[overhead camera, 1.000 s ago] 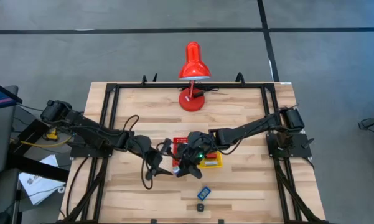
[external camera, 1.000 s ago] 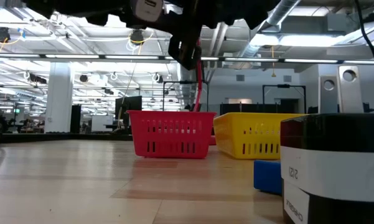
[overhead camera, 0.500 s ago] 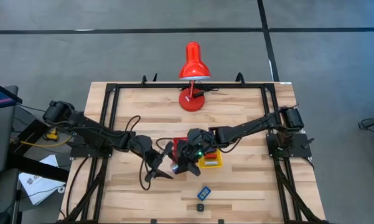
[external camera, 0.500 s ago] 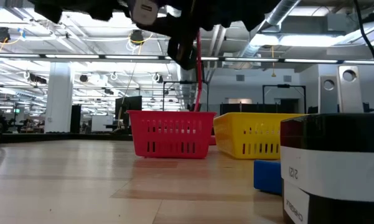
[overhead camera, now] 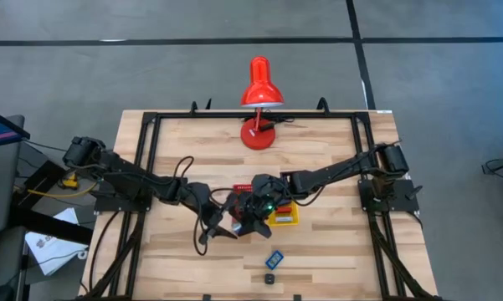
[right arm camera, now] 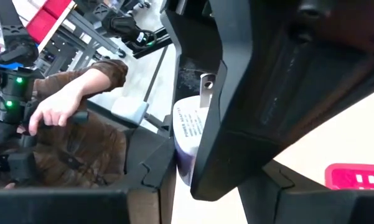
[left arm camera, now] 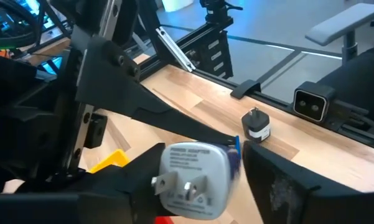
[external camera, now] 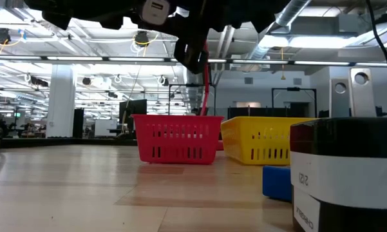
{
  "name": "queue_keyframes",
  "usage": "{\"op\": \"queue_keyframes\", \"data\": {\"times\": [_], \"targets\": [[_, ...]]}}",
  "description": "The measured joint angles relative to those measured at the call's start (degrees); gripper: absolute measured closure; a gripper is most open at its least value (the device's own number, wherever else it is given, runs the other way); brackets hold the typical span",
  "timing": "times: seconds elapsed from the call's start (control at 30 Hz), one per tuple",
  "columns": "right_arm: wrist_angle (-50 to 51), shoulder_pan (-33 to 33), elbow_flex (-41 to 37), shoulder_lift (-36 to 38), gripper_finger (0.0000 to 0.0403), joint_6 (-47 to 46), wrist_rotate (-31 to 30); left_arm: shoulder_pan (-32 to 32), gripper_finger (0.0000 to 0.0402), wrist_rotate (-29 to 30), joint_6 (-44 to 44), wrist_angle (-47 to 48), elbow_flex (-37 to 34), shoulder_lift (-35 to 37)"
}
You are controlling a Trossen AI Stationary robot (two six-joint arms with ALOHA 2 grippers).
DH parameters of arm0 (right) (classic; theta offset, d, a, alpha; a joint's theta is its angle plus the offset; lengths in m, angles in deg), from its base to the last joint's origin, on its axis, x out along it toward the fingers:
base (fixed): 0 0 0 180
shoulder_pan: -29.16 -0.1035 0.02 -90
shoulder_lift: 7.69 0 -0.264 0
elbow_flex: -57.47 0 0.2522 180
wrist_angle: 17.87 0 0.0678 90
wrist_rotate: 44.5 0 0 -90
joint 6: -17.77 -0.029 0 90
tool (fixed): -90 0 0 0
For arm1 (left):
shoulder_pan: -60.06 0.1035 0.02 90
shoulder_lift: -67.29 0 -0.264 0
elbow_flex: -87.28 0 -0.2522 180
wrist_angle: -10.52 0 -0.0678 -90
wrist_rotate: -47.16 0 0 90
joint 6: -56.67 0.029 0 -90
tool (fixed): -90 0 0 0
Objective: Pick & Place Office items
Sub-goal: Put the purple charger adaptor into the red bin
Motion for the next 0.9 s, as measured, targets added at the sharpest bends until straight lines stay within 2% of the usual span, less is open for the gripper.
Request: {"op": "queue_keyframes", "data": {"times": [0.27, 0.57, 0.8, 0.9], "targets": [[1.0, 0.0, 0.0, 0.0, 0.0280, 0.1, 1.1, 0.3, 0.0257, -0.1, 0.0, 0.6, 0.0, 0.0], [1.3, 0.1, 0.0, 0.0, 0.0280, 0.1, 2.3, 0.5, 0.0259, -0.1, 0.0, 0.7, 0.0, 0.0], [1.6, -0.3, 0.0, 0.0, 0.0280, 0.0, 2.8, 0.5, 0.0242, 0.1, 0.0, 1.1, -0.1, 0.0], [1.5, -0.4, 0.0, 0.0, 0.0280, 0.0, 3.0, 0.5, 0.0251, 0.2, 0.0, 0.9, -0.2, 0.0]]}}
